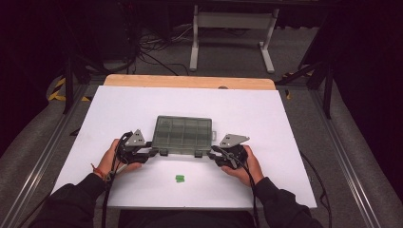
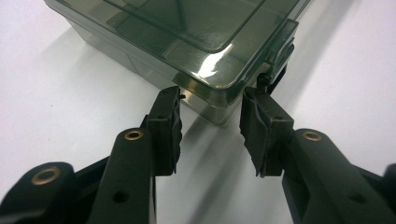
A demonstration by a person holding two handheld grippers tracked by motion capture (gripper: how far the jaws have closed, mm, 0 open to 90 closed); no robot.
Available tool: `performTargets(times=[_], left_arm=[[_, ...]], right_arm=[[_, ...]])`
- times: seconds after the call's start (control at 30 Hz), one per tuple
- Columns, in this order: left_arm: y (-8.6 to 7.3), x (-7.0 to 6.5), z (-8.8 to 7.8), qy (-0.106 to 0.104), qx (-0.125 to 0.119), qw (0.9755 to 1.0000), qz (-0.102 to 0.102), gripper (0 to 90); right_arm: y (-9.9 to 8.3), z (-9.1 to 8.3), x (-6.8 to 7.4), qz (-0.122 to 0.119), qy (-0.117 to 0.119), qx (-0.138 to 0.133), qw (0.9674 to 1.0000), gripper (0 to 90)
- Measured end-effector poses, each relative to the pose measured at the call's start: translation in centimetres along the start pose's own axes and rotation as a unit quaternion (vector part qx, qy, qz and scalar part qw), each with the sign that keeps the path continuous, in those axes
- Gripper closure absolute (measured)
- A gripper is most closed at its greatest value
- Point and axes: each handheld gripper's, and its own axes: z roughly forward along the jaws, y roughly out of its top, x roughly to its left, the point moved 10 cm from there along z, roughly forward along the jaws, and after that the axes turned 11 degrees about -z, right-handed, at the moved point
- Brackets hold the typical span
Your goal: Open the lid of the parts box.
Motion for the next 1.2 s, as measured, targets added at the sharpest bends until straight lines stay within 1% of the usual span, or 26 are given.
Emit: performTargets(times=[0.1,0.33,0.4,0.43,0.5,0.57,0.7,0.73,0.9,1.0,1.1,1.2], left_arm=[[0.0,0.0,0.0,0.0,0.001,1.0,0.0,59.5],[0.0,0.0,0.0,0.0,0.001,1.0,-0.001,60.4],[0.0,0.0,0.0,0.0,0.001,1.0,-0.002,60.8],[-0.1,0.0,0.0,0.001,0.002,1.0,-0.001,61.2],[-0.1,0.0,0.0,0.0,0.002,1.0,-0.002,61.6],[-0.1,0.0,0.0,0.003,0.002,1.0,0.0,62.0],[-0.1,-0.1,-0.2,0.001,0.002,1.0,0.001,63.4],[0.0,0.0,-0.2,0.004,-0.001,1.0,0.003,63.7],[0.1,-0.1,-0.9,-0.002,-0.01,0.9999,0.0,65.3],[0.1,-0.1,-1.3,-0.004,-0.015,0.9999,-0.004,65.7],[0.2,-0.1,-1.6,-0.003,-0.022,0.9997,-0.005,65.3],[0.3,-0.1,-1.9,-0.002,-0.025,0.9997,-0.003,65.9]], right_arm=[[0.0,0.0,0.0,0.005,0.004,-0.002,1.0,65.7],[0.0,0.0,0.0,0.006,0.006,-0.003,1.0,65.9],[0.0,-0.1,0.0,0.005,0.005,-0.003,1.0,68.7],[0.3,-0.2,0.1,0.003,0.004,-0.01,0.9999,70.2],[0.3,-0.2,0.1,-0.001,0.0,-0.004,1.0,70.4],[0.3,-0.2,0.1,-0.002,0.0,-0.003,1.0,70.8],[0.2,-0.3,0.0,-0.004,-0.004,-0.004,1.0,72.4],[0.2,-0.3,0.0,-0.003,-0.005,-0.006,1.0,72.9],[0.3,-0.5,-0.1,-0.006,-0.008,-0.01,0.9999,75.0],[0.5,-0.7,-0.1,-0.007,-0.008,-0.022,0.9997,78.2],[0.7,-0.8,0.0,-0.014,-0.014,-0.022,0.9996,77.8],[0.7,-0.8,-0.1,-0.015,-0.017,-0.024,0.9995,78.3]])
